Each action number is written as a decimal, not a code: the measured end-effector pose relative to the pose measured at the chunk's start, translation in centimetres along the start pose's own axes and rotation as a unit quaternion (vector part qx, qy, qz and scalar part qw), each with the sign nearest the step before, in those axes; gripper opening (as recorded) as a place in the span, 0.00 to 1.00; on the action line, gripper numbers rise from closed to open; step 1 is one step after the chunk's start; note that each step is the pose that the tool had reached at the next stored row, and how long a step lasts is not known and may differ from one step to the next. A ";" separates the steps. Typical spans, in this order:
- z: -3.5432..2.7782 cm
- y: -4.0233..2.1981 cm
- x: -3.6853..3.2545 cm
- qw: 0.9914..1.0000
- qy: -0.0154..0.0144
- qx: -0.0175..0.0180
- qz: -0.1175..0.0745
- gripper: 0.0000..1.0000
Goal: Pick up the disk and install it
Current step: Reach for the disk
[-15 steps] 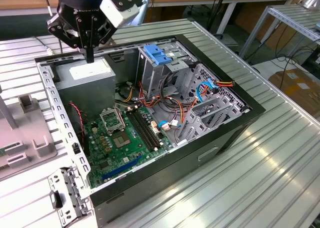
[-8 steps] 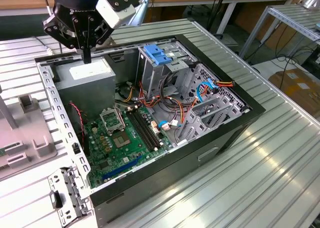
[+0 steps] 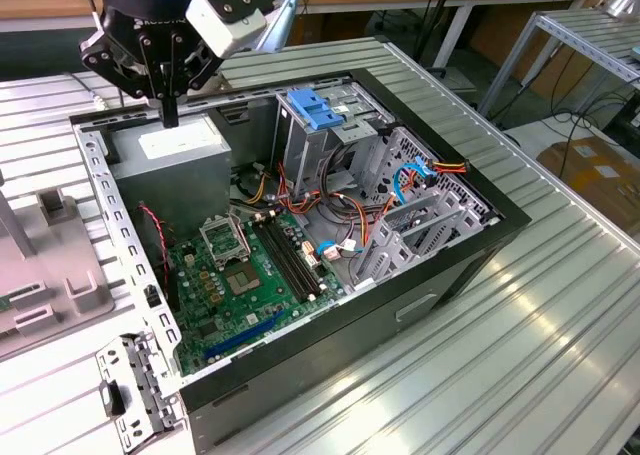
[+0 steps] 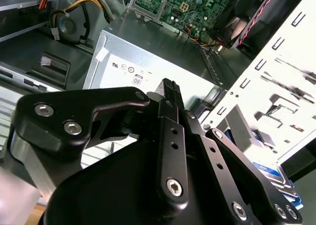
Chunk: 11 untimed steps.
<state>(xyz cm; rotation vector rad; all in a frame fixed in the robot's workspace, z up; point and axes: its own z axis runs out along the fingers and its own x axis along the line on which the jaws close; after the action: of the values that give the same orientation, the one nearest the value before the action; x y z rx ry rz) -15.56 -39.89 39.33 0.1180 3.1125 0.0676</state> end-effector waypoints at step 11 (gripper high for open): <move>-0.02 -0.05 0.70 1.000 0.000 0.000 0.000 0.11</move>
<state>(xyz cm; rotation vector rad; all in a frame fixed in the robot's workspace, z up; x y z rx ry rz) -16.26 -39.89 39.33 0.1180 3.1125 0.0677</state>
